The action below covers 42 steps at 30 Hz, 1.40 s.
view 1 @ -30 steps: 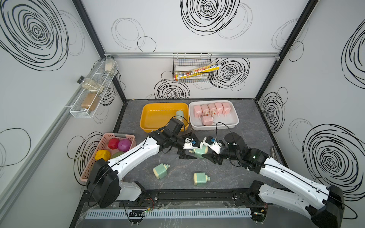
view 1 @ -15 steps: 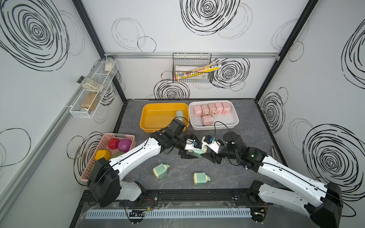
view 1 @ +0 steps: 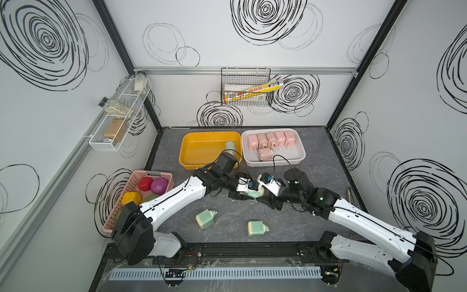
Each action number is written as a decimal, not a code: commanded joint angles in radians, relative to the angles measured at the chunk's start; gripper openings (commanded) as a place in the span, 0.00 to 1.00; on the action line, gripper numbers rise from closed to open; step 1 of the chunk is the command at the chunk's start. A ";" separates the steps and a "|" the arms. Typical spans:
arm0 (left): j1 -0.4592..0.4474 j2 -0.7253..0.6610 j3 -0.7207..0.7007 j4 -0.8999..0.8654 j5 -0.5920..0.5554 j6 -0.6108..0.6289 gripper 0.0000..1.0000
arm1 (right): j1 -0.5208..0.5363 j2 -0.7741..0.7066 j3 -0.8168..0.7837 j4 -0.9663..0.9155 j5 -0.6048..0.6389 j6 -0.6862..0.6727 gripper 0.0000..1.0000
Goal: Place the pencil sharpeners by color into the storage box
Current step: Place the pencil sharpener in the storage box.
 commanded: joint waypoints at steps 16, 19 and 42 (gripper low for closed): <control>0.247 -0.007 -0.086 0.498 -0.331 -0.752 0.00 | 0.016 -0.169 -0.139 0.401 0.418 0.182 1.00; 0.329 0.000 -0.081 0.567 -0.502 -0.960 0.00 | -0.003 -0.194 -0.181 0.471 0.509 0.280 1.00; 0.493 0.429 0.327 0.465 -0.774 -1.345 0.00 | -0.113 -0.176 -0.219 0.337 0.623 0.636 1.00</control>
